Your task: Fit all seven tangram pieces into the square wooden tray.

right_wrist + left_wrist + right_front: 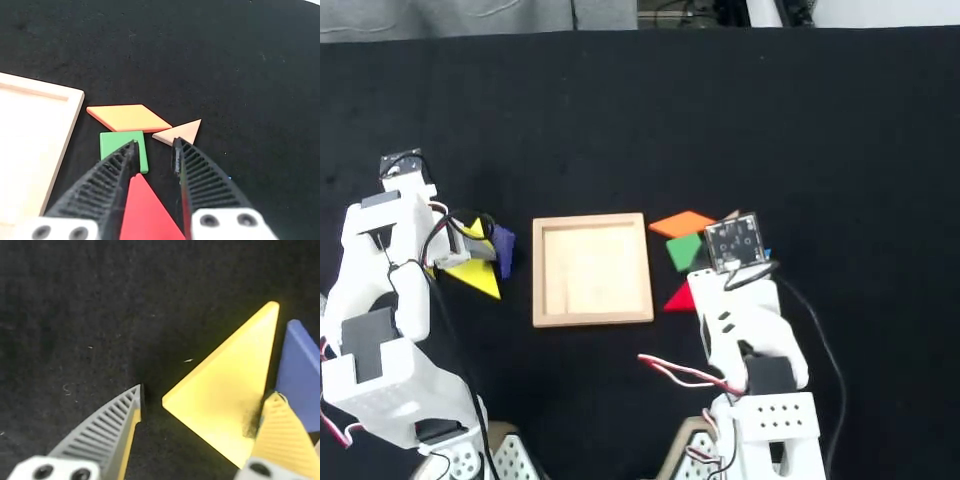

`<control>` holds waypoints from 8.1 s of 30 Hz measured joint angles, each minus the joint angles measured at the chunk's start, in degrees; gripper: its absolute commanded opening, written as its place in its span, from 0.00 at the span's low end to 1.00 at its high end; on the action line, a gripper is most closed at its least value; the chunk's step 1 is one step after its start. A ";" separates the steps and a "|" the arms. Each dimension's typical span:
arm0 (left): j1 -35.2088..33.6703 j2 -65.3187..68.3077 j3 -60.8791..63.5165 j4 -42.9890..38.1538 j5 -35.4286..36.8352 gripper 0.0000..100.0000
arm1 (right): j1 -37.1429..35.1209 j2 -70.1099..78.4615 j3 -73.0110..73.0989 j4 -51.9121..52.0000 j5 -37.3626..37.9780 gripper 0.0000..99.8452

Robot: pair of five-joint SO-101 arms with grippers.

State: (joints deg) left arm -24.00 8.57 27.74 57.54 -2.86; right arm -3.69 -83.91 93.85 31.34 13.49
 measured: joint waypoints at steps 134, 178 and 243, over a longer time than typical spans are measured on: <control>44.75 1.67 -11.08 7.03 -60.31 0.31 | 25.93 0.00 0.00 -6.42 -16.26 0.12; 39.12 -28.48 -3.34 13.27 -54.77 0.29 | 25.93 0.00 0.00 -7.65 -16.26 0.12; 4.31 -112.53 68.40 -5.54 -7.38 0.29 | -2.81 79.38 -51.43 35.52 67.78 0.34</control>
State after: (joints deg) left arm -19.69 -103.96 96.13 52.00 -10.24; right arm -6.51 -4.53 42.42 66.86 81.27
